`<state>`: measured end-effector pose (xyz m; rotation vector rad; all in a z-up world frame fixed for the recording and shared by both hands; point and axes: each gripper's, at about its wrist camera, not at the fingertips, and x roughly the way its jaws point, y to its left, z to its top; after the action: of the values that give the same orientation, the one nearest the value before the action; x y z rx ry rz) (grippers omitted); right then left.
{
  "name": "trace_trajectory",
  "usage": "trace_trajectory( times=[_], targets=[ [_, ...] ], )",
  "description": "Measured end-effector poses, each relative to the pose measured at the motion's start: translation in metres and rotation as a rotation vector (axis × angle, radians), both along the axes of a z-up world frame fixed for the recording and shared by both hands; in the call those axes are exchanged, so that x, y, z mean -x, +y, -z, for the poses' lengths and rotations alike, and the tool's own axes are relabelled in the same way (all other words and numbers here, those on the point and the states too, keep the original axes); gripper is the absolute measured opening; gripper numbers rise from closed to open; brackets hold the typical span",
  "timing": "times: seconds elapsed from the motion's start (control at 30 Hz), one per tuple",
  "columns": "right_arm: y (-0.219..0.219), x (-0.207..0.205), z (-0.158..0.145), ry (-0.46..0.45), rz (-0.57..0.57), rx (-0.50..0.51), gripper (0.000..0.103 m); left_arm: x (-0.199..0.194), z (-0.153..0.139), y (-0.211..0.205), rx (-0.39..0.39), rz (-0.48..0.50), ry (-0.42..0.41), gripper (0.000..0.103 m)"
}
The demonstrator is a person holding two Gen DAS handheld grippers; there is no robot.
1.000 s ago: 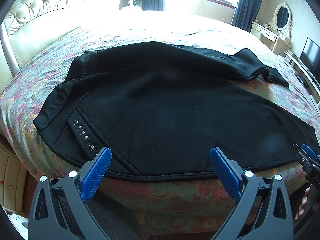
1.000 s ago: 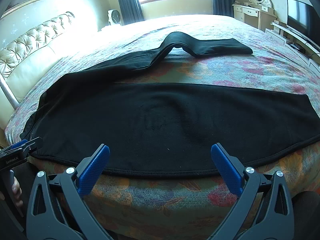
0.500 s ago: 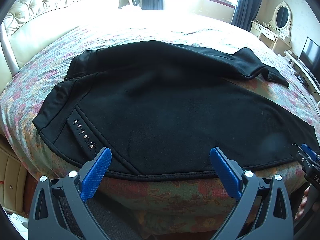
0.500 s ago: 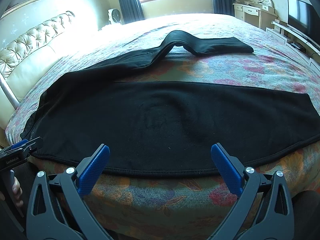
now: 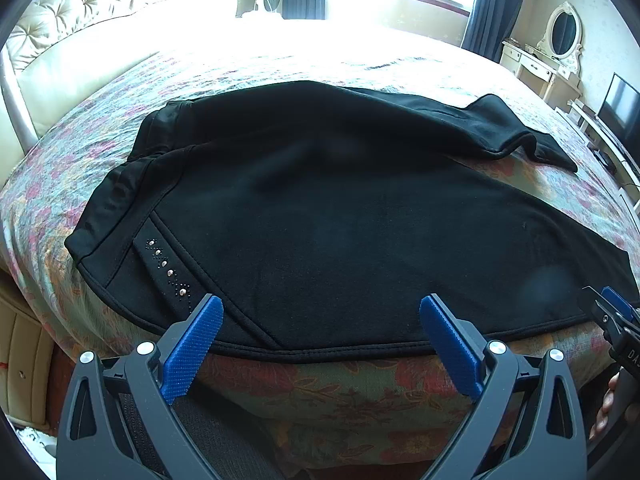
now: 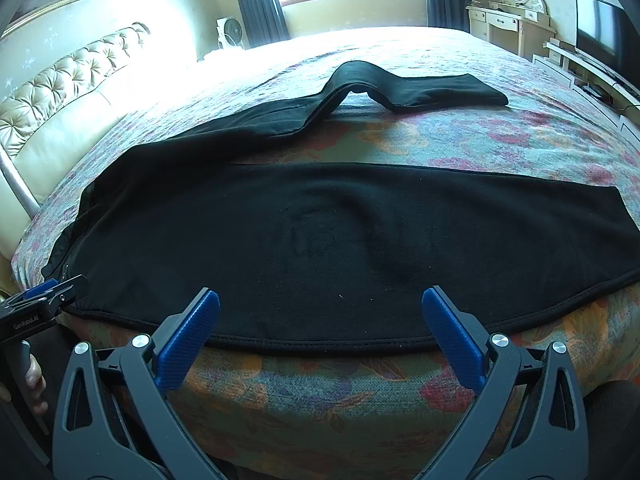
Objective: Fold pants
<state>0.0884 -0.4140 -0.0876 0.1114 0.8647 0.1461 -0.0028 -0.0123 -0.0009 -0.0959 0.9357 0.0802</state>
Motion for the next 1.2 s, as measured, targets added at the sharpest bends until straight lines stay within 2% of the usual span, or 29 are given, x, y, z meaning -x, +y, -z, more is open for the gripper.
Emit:
trace_trajectory(
  times=[0.53, 0.67, 0.73, 0.87, 0.97, 1.07, 1.2],
  targets=[
    [-0.002, -0.001, 0.0, 0.007, 0.002, -0.002, 0.101, -0.001, -0.004, 0.002, 0.009, 0.008, -0.014, 0.099],
    [-0.001, -0.008, 0.0, 0.016, 0.0, 0.002, 0.101, -0.006, -0.012, 0.015, 0.071, 0.02, -0.047, 0.099],
    [0.002, -0.013, -0.001, 0.02, -0.006, 0.004, 0.101, -0.013, -0.016, 0.027, 0.105, 0.038, -0.034, 0.099],
    [0.015, -0.025, -0.004, 0.028, -0.037, 0.007, 0.101, -0.039, -0.037, 0.073, 0.161, 0.103, -0.046, 0.099],
    [0.027, -0.035, -0.006, 0.028, -0.062, 0.001, 0.101, -0.071, -0.047, 0.134, 0.248, 0.06, -0.033, 0.099],
    [0.042, -0.045, -0.008, 0.036, -0.091, -0.016, 0.101, -0.113, -0.04, 0.201, 0.356, 0.05, -0.018, 0.099],
    [0.061, -0.06, -0.009, 0.047, -0.135, -0.015, 0.101, -0.169, -0.014, 0.279, 0.454, -0.034, 0.034, 0.098]
  ],
)
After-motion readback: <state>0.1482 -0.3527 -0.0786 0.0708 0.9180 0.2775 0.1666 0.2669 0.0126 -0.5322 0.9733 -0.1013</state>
